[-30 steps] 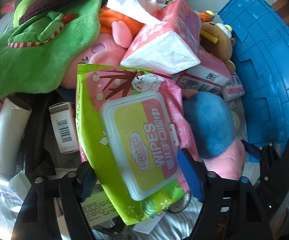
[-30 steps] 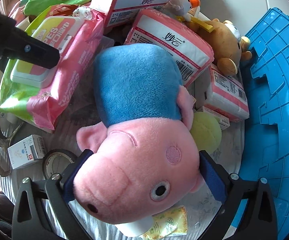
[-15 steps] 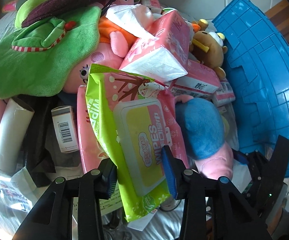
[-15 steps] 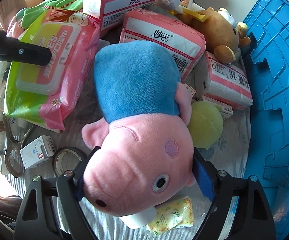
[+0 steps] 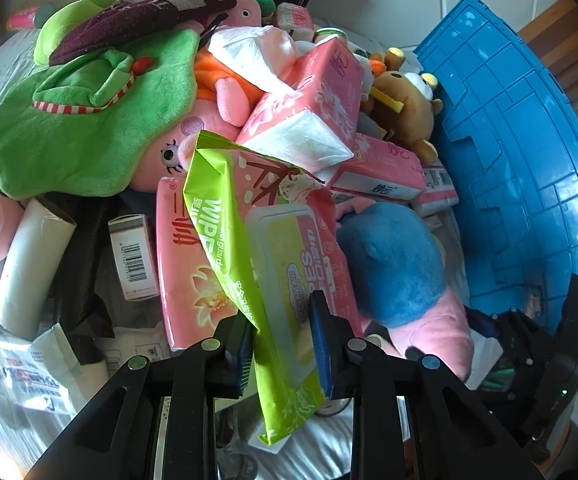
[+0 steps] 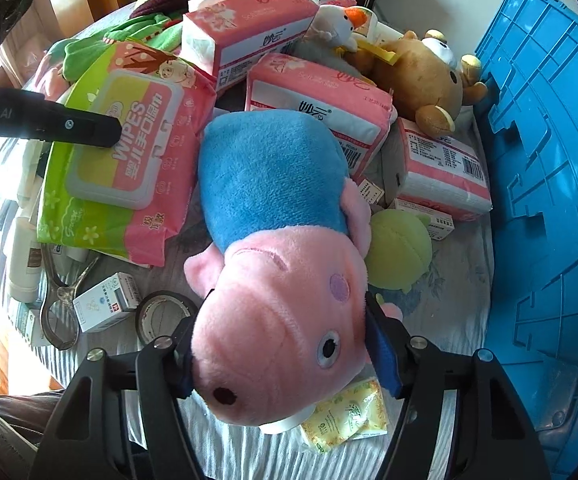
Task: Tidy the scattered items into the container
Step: 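Grasp the green wet-wipes pack with the left tool while the right tool grasps the blue-pink plush pig, then lift the wipes pack and plush pig up from the pile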
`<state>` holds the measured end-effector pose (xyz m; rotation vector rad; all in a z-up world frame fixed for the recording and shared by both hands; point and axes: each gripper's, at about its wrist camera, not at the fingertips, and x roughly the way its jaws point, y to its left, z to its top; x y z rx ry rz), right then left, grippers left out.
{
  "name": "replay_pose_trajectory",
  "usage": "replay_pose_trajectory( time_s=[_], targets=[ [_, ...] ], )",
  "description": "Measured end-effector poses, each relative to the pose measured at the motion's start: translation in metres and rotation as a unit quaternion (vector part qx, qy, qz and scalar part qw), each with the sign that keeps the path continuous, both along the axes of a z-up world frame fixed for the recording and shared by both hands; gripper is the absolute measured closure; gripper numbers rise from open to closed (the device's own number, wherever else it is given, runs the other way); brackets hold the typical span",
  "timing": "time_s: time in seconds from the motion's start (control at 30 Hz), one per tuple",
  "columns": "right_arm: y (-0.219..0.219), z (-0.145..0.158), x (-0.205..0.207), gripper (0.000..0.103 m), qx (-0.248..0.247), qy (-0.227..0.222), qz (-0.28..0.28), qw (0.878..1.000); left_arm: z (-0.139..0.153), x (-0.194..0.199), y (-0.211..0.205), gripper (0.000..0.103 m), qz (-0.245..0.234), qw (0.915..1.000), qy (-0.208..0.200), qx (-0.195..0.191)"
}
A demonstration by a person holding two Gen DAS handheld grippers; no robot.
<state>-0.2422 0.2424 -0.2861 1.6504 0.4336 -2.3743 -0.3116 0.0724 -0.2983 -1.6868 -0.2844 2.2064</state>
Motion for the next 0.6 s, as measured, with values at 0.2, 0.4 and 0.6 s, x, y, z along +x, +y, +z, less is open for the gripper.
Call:
replay_pose_trajectory(
  time_s=[0.2,0.4,0.6],
  targets=[
    [-0.005,0.018,0.007,0.038,-0.007,0.02,-0.003,1.0,0.007,0.007,-0.007,0.082,0.006,0.9999,0.01,-0.004],
    [-0.005,0.031,0.012,0.038,-0.01,0.038,-0.007,0.999,0.019,0.01,-0.012,0.085,0.011,0.9997,0.024,-0.005],
    [-0.006,0.039,0.014,0.038,-0.01,0.046,-0.011,0.999,0.024,0.012,-0.018,0.088,0.017,0.9994,0.029,-0.006]
  ],
)
